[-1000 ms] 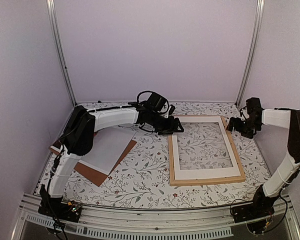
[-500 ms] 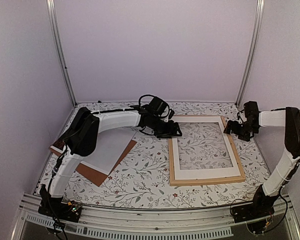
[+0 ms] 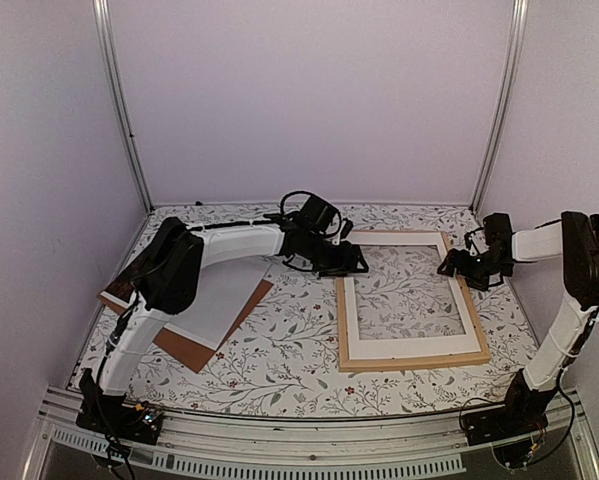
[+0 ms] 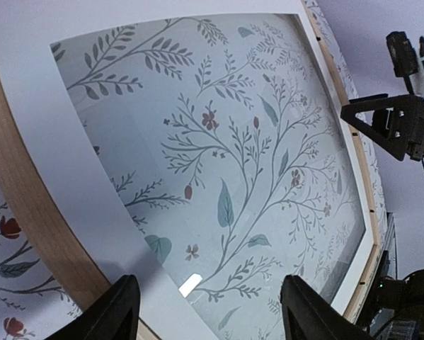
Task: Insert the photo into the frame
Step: Frame the body at the center of the board.
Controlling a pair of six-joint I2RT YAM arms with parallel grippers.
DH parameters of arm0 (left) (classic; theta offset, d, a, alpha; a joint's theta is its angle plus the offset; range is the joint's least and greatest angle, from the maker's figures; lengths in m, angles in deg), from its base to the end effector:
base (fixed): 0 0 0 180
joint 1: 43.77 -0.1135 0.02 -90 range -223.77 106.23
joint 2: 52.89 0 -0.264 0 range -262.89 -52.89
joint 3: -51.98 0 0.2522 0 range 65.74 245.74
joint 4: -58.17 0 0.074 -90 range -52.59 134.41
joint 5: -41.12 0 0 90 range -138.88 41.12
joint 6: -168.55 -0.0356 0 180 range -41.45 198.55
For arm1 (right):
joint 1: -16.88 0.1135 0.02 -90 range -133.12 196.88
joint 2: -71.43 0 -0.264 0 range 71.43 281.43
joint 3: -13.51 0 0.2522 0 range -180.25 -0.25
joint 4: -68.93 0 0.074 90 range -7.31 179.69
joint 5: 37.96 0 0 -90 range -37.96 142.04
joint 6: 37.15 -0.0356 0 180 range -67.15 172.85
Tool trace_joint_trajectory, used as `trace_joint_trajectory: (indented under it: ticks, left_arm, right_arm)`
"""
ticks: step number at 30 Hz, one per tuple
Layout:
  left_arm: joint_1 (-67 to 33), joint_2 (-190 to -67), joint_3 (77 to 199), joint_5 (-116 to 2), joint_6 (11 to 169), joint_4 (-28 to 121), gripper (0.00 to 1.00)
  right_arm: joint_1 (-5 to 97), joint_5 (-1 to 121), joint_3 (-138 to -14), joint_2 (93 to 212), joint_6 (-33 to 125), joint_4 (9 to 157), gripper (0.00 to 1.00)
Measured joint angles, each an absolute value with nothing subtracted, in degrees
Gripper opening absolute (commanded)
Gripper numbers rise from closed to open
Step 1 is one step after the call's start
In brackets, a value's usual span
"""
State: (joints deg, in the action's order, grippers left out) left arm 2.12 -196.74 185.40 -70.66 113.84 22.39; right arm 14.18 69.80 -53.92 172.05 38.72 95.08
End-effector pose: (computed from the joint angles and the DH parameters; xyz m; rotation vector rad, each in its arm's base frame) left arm 0.3770 -0.4079 0.1463 0.4399 2.5678 -1.0587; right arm 0.3349 -0.0049 0.1421 0.2704 2.5893 0.4753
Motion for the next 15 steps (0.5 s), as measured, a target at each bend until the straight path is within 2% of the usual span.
trace_joint_trajectory:
  ticks: [15]
  left_arm:
    - [2.9, -197.3, 184.3, -71.2, 113.1, 23.3, 0.71]
  right_arm:
    - [16.2, 72.3, -52.3, 172.0, 38.7, 91.4, 0.88]
